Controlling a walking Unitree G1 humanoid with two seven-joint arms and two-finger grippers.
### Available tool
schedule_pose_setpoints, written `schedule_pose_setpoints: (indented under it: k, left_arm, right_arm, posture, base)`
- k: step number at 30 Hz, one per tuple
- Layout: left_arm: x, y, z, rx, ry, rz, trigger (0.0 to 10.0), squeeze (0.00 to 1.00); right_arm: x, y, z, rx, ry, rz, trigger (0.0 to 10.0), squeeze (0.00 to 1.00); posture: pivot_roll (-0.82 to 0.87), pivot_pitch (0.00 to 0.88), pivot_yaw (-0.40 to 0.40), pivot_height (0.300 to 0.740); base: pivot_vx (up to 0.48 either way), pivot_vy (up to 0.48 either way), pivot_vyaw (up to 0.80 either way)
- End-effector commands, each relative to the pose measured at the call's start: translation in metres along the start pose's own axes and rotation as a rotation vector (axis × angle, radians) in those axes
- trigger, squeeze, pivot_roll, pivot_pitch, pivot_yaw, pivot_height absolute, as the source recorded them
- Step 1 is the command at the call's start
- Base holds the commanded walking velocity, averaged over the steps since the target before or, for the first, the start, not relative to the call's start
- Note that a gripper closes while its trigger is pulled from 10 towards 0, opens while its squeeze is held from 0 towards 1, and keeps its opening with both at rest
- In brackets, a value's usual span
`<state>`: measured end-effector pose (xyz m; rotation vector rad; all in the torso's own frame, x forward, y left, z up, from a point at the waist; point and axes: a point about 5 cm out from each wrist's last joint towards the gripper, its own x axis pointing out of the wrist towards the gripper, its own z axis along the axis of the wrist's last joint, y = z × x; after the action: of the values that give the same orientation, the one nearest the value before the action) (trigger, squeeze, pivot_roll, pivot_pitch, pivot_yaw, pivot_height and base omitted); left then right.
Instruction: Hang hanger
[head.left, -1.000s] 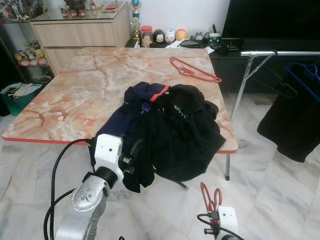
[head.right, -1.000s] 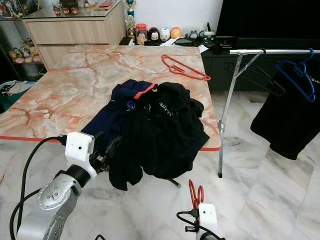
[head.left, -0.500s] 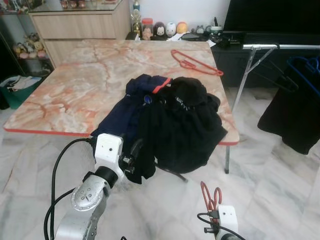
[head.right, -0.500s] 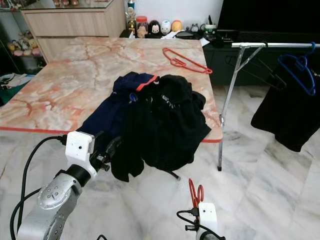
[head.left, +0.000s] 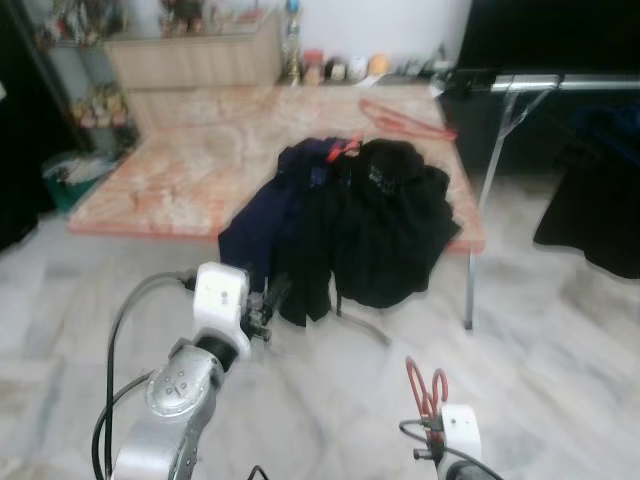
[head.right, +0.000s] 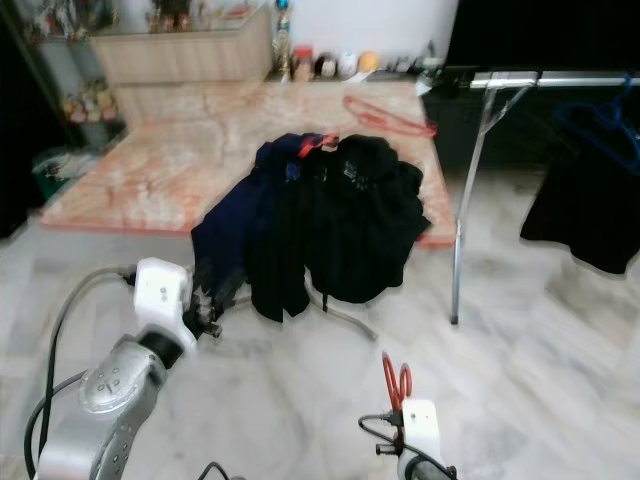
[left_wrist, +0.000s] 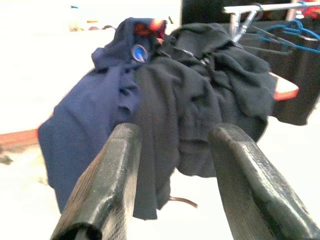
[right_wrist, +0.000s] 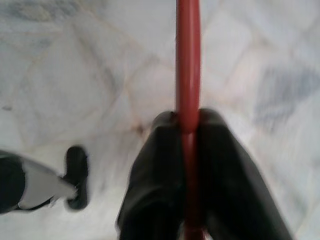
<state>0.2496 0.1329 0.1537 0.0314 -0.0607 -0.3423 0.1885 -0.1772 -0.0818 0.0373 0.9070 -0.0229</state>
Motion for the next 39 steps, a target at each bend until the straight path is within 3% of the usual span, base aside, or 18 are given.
schedule_pose_setpoints:
  k: [1, 14, 26, 31, 32, 33, 38, 39]
  left_arm:
    - [0.0, -0.001, 0.001, -0.002, 0.002, -0.003, 10.0, 0.0]
    - [0.001, -0.001, -0.001, 0.005, 0.004, 0.003, 10.0, 0.0]
    - [-0.002, 0.013, -0.032, 0.059, 0.163, 0.061, 10.0, 0.0]
    - [-0.003, 0.028, -0.063, 0.031, 0.257, 0.127, 10.0, 0.0]
    - [-0.006, 0.033, -0.077, 0.032, 0.304, 0.144, 10.0, 0.0]
    - [-0.006, 0.033, -0.077, 0.032, 0.304, 0.144, 10.0, 0.0]
    - [-0.023, 0.045, -0.133, 0.007, 0.507, 0.179, 10.0, 0.0]
    - [-0.023, 0.045, -0.133, 0.007, 0.507, 0.179, 10.0, 0.0]
  right_arm:
    - [0.0, 0.005, -0.005, 0.027, 0.015, 0.012, 10.0, 0.0]
    - [0.0, 0.005, -0.004, 0.027, 0.015, 0.012, 10.0, 0.0]
    - [0.0, 0.006, -0.005, 0.023, 0.015, 0.017, 10.0, 0.0]
    - [0.0, 0.006, -0.004, 0.023, 0.011, 0.021, 10.0, 0.0]
    - [0.0, 0.007, -0.004, 0.023, 0.011, 0.021, 10.0, 0.0]
    - [0.0, 0.007, -0.004, 0.023, 0.011, 0.021, 10.0, 0.0]
    - [0.0, 0.008, -0.003, 0.02, 0.001, 0.028, 10.0, 0.0]
    - [0.0, 0.008, -0.003, 0.02, 0.001, 0.028, 10.0, 0.0]
  posture:
    - [0.04, 0.0, 0.0, 0.716]
    - [0.04, 0.0, -0.001, 0.716]
    - [0.05, 0.0, -0.003, 0.716]
    - [0.05, 0.0, -0.005, 0.716]
    - [0.05, 0.0, -0.005, 0.716]
    - [0.05, 0.0, -0.005, 0.716]
    - [0.05, 0.0, -0.008, 0.716]
    - [0.05, 0.0, -0.008, 0.716]
  base:
    - [-0.289, 0.0, 0.0]
    - [-0.243, 0.0, 0.0]
    - [0.0, 0.0, 0.0]
    - [0.0, 0.0, 0.0]
    - [0.0, 0.0, 0.0]
    - [0.0, 0.0, 0.0]
    - [0.0, 0.0, 0.0]
    - [0.0, 0.0, 0.0]
